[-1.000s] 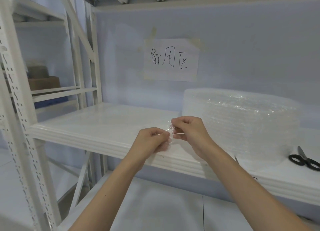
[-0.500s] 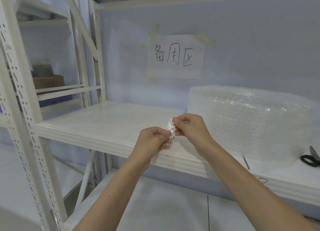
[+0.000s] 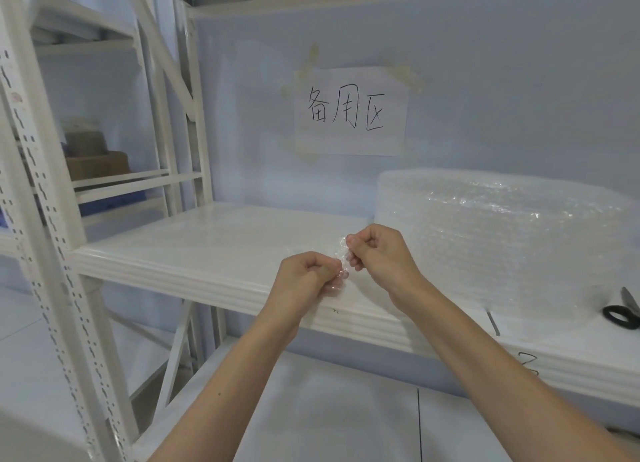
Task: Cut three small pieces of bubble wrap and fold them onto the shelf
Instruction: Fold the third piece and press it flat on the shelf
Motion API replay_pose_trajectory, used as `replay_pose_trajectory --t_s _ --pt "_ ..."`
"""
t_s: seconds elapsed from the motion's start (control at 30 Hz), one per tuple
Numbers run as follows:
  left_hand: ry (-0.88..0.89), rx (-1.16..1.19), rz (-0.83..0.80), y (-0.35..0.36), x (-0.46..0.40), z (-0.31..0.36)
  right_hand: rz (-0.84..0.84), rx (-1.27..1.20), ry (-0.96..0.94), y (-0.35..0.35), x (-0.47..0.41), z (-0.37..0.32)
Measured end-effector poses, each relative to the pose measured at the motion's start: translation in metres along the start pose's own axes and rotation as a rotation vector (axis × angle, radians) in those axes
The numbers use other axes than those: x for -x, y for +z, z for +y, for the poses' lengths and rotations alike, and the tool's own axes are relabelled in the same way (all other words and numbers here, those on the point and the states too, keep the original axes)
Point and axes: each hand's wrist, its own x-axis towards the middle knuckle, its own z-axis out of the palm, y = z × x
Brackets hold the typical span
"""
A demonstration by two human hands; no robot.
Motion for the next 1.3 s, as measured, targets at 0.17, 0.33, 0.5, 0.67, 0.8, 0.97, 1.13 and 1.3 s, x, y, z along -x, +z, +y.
replay_pose_trajectory --t_s 0.17,0.33,0.5,0.67,0.8,0.97,1.13,1.3 --pt "-0.024 0.007 -0.007 -0.006 -0.001 0.003 -0.082 -0.199 0.095 0.002 0.002 0.003" --pt "-0.027 0.007 0.015 -0.011 -0.002 0.004 -0.146 -0.437 0.225 0.004 0.005 -0.004" --pt "-0.035 -0.002 -0.001 -0.011 -0.003 0.004 -0.183 -0.359 0.218 0.000 0.006 -0.006" --pt "-0.041 -0.012 -0.003 -0.015 -0.005 0.003 -0.119 -0.342 0.198 0.000 -0.002 -0.005" --pt "-0.044 -0.021 0.063 -0.028 -0.006 0.006 -0.079 -0.334 0.225 0.001 -0.012 -0.001" --pt "0.050 -0.083 0.228 -0.056 -0.018 0.012 -0.128 -0.254 0.317 0.007 -0.023 0.007" --pt "0.138 -0.247 0.298 -0.076 -0.036 0.010 -0.145 -0.086 0.328 0.016 -0.033 0.015" --pt "0.151 -0.408 0.288 -0.089 -0.046 0.001 -0.094 0.343 0.137 0.022 -0.037 0.026"
